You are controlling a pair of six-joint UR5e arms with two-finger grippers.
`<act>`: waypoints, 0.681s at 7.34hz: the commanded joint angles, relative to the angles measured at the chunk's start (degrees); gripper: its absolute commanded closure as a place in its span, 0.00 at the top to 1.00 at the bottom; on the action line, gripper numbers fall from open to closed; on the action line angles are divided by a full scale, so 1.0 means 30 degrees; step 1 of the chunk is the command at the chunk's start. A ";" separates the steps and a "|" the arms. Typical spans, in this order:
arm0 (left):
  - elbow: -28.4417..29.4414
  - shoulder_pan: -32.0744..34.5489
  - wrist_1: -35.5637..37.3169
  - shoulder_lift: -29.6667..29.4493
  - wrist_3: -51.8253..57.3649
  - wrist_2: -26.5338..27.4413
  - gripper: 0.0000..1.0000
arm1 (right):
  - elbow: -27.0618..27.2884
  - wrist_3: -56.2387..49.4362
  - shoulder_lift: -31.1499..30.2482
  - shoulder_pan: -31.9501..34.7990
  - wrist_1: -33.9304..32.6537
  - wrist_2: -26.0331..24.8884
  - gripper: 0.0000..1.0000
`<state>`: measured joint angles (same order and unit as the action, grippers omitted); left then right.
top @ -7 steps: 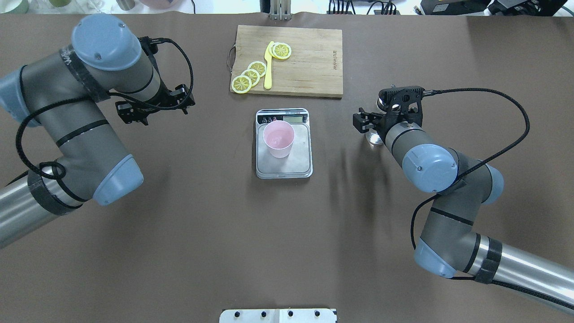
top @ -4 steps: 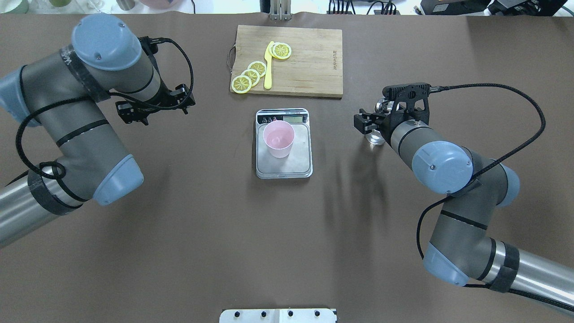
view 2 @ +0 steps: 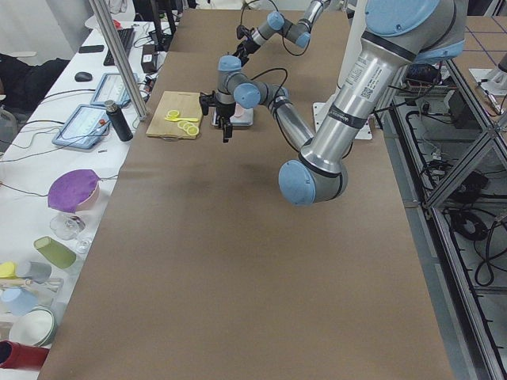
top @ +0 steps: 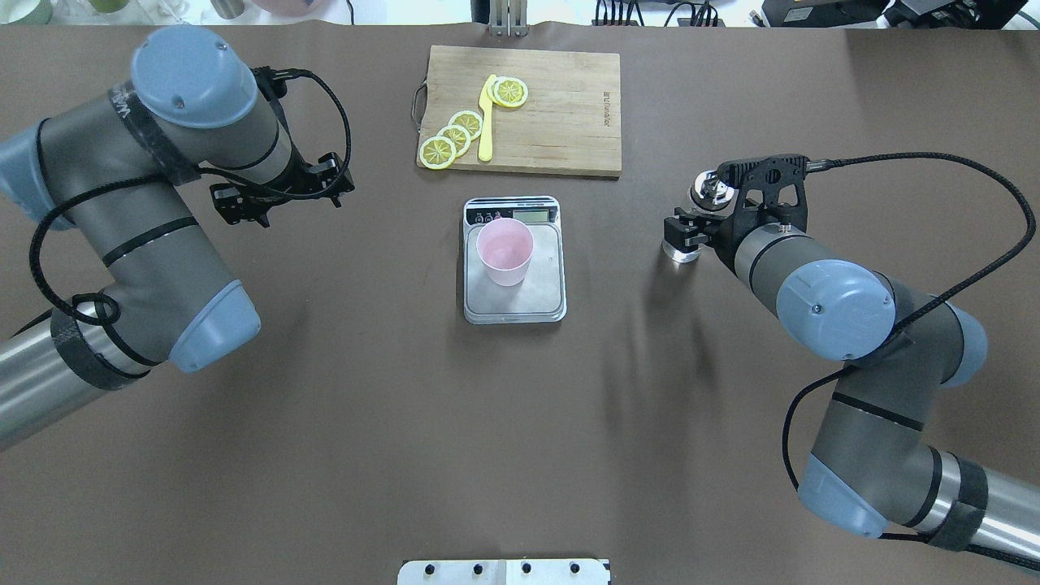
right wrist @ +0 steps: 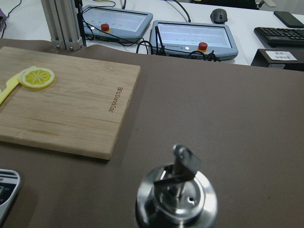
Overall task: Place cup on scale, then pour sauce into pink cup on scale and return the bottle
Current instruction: 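Open the right gripper and withdraw it from the bottle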
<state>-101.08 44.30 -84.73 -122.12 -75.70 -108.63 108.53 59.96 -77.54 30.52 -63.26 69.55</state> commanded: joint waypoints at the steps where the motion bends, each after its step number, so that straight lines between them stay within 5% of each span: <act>1: -0.0056 -0.0001 0.0000 -0.0104 -0.0051 0.0000 0.98 | 0.1315 -0.0034 -0.1186 0.0602 -0.0094 0.1677 1.00; 3: -0.0027 -0.0118 -0.0029 -0.0658 -0.0051 -0.0029 0.98 | 0.1353 -0.2387 -0.1106 0.4918 -0.0849 0.8040 1.00; 5: -0.0057 -0.0847 -0.0439 -0.1185 -0.0255 0.0000 0.98 | 0.0743 -0.7042 0.0350 0.9493 -0.5199 1.3966 1.00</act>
<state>-101.22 43.03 -85.58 -124.50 -76.15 -108.69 112.10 47.31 -79.21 50.31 -71.21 99.83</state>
